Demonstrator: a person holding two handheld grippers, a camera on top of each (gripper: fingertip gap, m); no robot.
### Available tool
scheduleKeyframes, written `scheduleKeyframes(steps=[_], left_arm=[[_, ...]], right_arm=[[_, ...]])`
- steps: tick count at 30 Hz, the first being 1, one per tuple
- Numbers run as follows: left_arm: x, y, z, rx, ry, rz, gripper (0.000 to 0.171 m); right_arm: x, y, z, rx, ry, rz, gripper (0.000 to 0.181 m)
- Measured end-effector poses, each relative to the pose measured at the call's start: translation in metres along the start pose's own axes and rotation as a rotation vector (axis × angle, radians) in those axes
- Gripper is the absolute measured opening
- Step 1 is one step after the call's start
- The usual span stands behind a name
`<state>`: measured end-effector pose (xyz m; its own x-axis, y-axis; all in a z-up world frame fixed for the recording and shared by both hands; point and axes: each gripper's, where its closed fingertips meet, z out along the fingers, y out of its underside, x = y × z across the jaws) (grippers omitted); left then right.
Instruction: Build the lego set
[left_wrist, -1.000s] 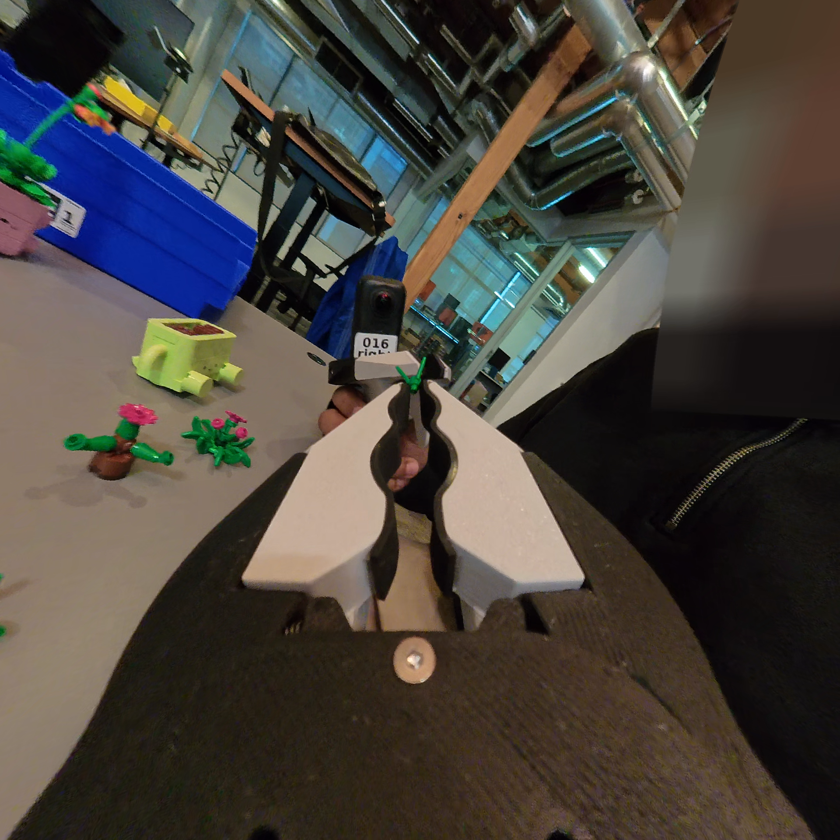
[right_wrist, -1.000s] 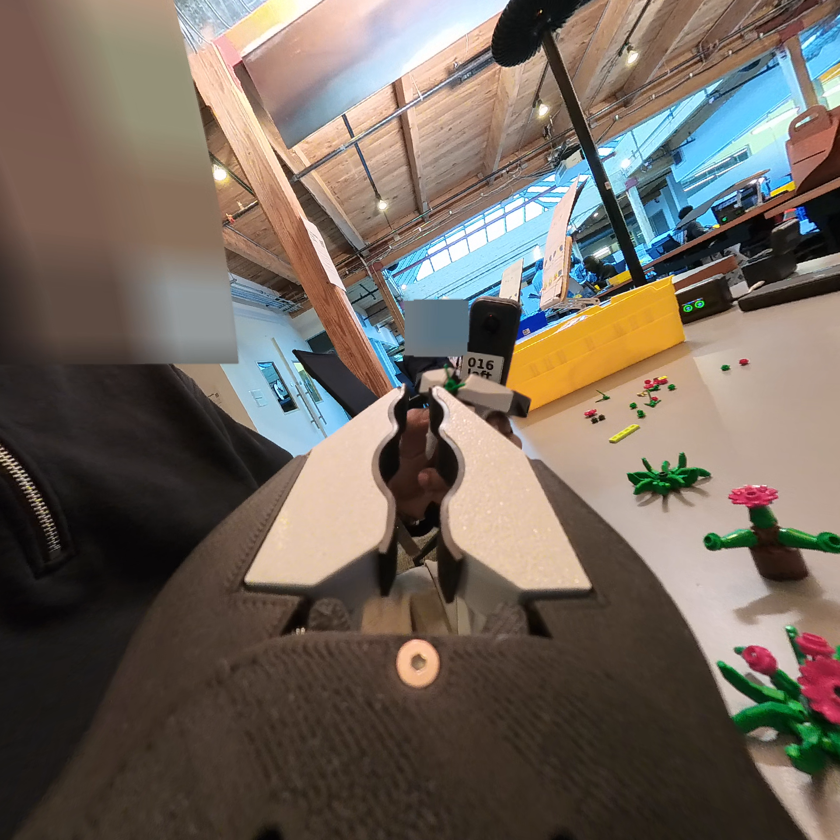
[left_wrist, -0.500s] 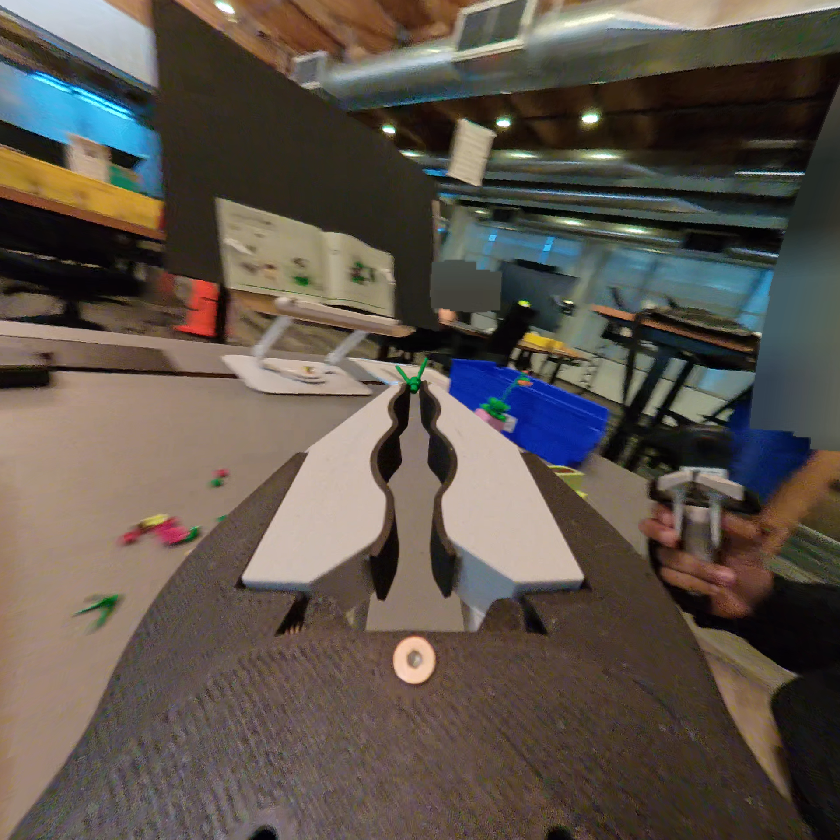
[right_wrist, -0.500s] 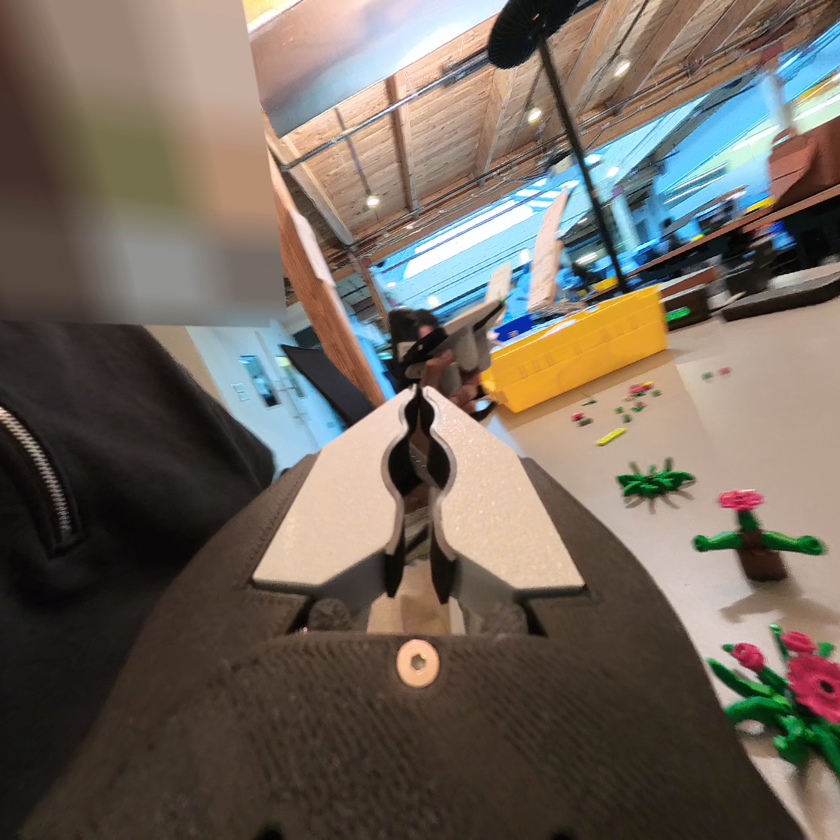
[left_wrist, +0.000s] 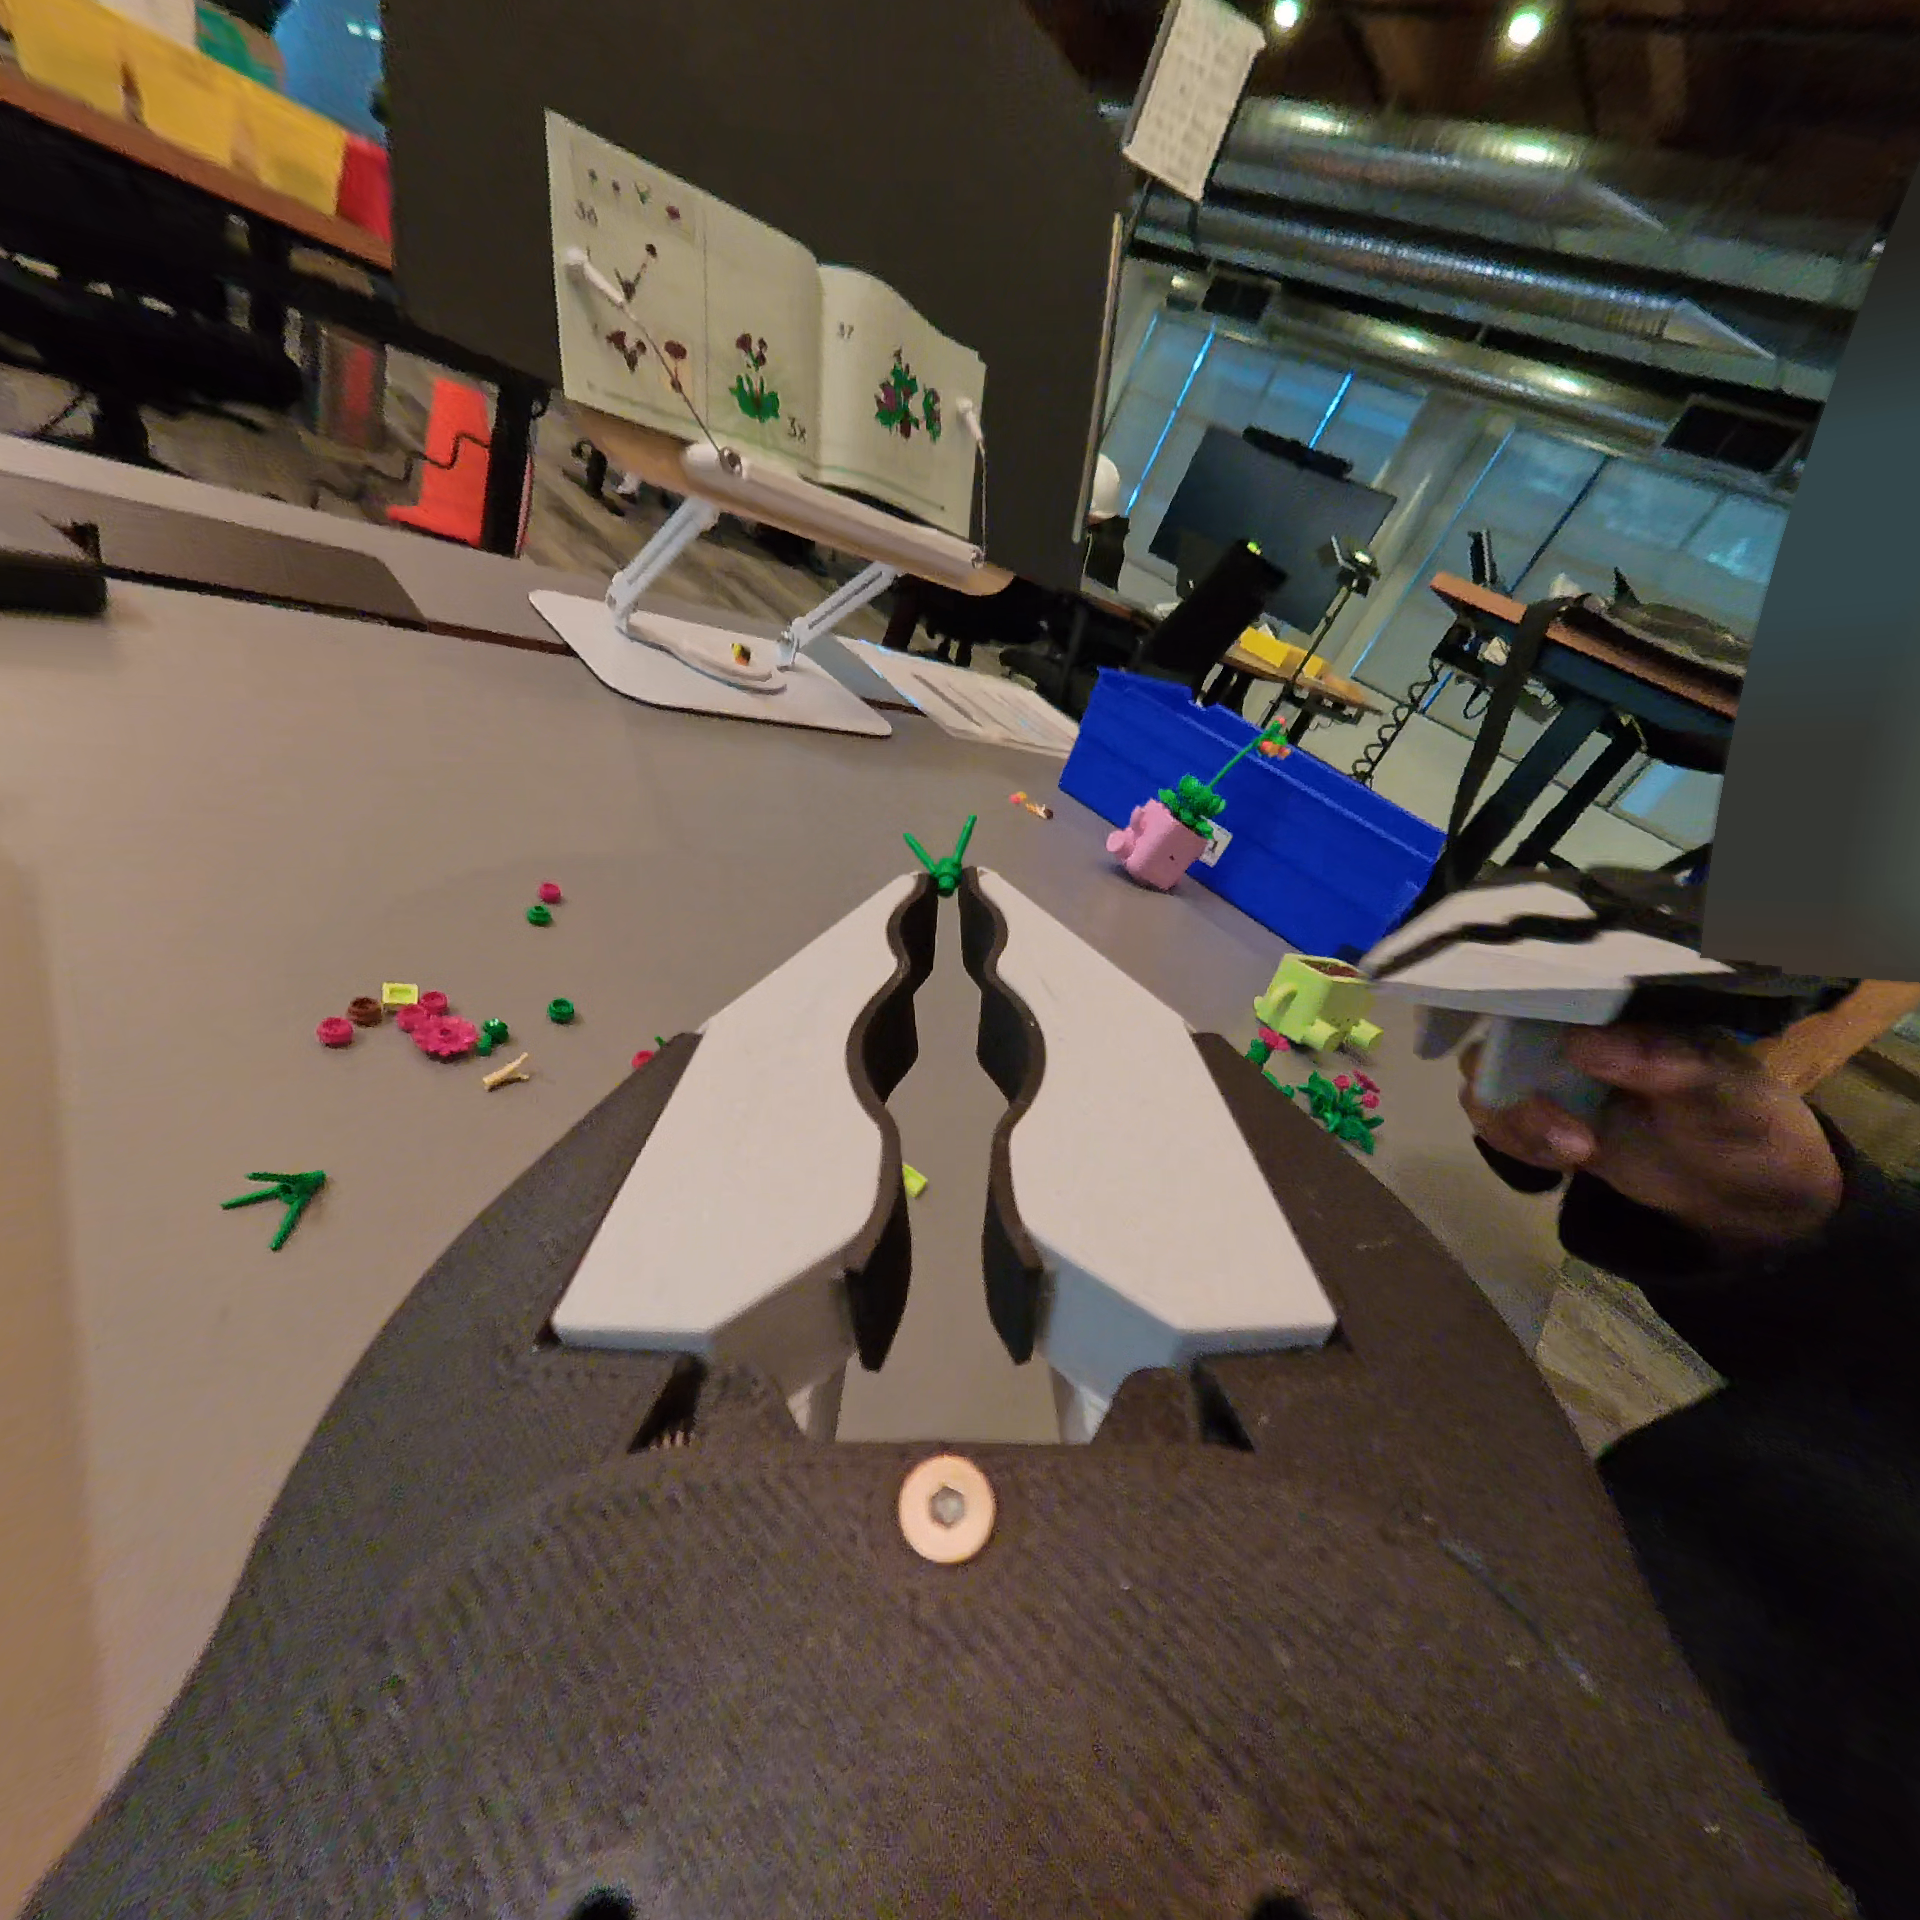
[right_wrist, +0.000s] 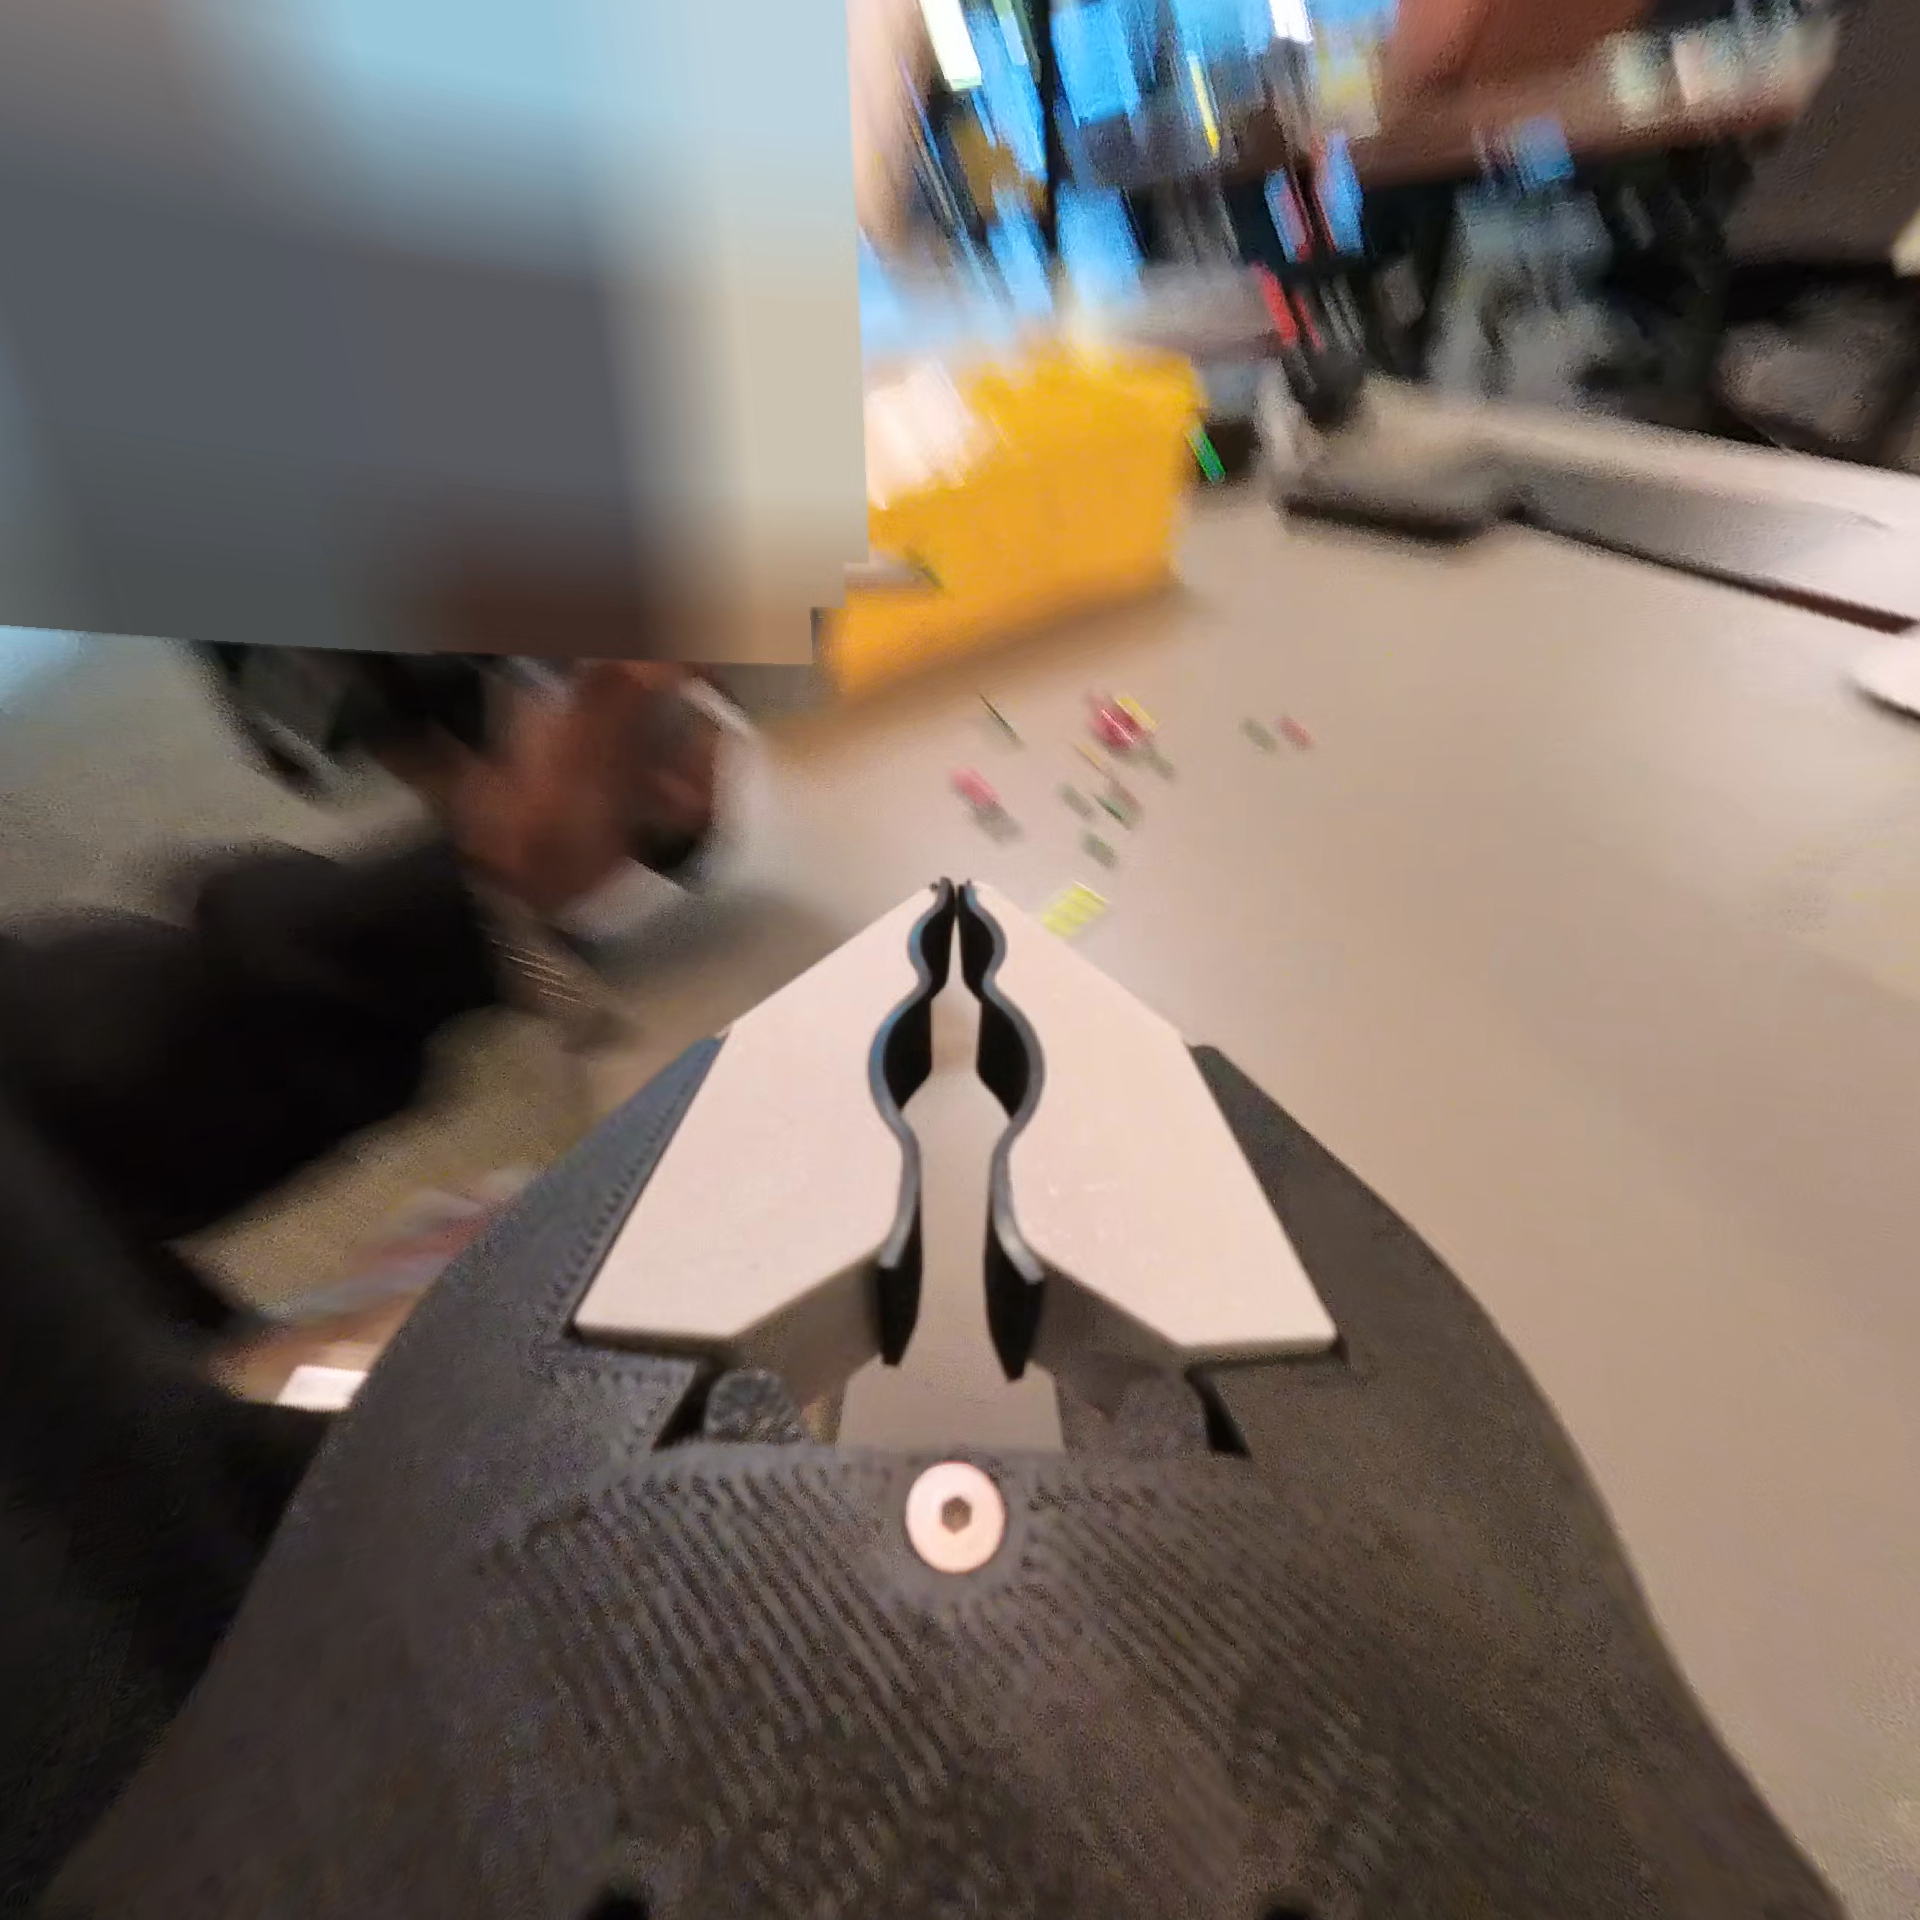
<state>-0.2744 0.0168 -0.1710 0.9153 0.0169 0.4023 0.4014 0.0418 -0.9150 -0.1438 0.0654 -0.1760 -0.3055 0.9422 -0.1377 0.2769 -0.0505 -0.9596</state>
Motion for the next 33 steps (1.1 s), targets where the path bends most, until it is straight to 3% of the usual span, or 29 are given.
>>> scheduleKeyframes(steps=[2, 5, 9, 13, 16, 24, 33], left_arm=[[-0.004, 0.003, 0.0, -0.017, -0.016, -0.008, 0.003], [-0.014, 0.003, -0.003, -0.015, -0.034, -0.044, 0.003], [-0.03, -0.001, -0.01, 0.013, -0.037, -0.126, 0.003], [-0.045, -0.011, -0.014, 0.064, -0.032, -0.199, 0.003], [-0.053, -0.018, -0.013, 0.094, -0.017, -0.231, 0.003], [-0.043, -0.024, -0.011, 0.12, 0.053, -0.255, 0.002], [-0.002, -0.02, 0.0, 0.086, 0.176, -0.194, 0.002]], right_arm=[[0.015, 0.006, 0.028, -0.156, 0.075, -0.076, 0.009], [0.023, 0.006, 0.068, -0.289, 0.053, -0.104, 0.02], [0.031, 0.011, 0.113, -0.391, -0.03, -0.051, 0.021], [0.026, 0.013, 0.141, -0.445, -0.14, 0.069, 0.022], [0.027, 0.017, 0.155, -0.483, -0.132, 0.044, 0.02], [0.013, 0.011, 0.15, -0.491, -0.057, -0.051, 0.018], [-0.015, -0.01, 0.107, -0.306, 0.057, -0.109, 0.02]])
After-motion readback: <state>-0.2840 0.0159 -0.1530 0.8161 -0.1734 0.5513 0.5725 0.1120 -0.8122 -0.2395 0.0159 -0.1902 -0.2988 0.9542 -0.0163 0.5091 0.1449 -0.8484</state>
